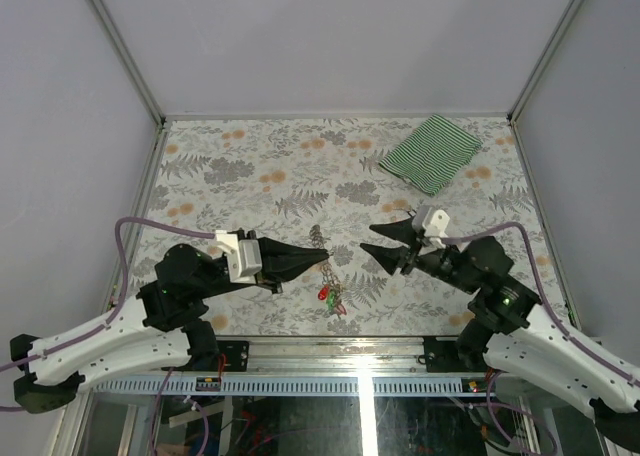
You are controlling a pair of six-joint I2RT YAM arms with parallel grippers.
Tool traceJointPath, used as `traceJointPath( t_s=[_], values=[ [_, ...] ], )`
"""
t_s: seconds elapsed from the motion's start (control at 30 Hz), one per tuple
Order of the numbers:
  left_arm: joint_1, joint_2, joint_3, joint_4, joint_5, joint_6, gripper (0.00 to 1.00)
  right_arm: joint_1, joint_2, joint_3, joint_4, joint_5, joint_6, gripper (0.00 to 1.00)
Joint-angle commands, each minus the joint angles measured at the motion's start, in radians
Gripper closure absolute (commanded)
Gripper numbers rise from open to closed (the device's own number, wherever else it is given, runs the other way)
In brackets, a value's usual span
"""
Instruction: Put the keys on the keyring
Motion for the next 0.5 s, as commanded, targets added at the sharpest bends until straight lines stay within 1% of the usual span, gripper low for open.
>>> traceJointPath(
  t_s=[0.0,0.1,0.2,0.27,0.47],
  values=[
    [-0.004,0.018,0.002,0.146,0.096,0.003,1.00,0.001,-0.038,0.077,0.078,-0.247,-0.161,0.51],
    [-0.003,0.029,0.008,0.155,0.108,0.002,1.00,0.001,-0.020,0.147,0.045,-0.381,-0.167,0.52],
    [-0.003,0.033,0.012,0.160,0.114,0.000,1.00,0.001,0.007,0.199,0.047,-0.477,-0.137,0.55],
    [-0.004,0.037,0.016,0.161,0.121,0.001,1.00,0.001,0.023,0.220,0.059,-0.520,-0.111,0.57],
    [-0.003,0.048,0.021,0.173,0.139,-0.004,1.00,0.001,0.067,0.229,0.125,-0.579,-0.069,0.58]
  ],
)
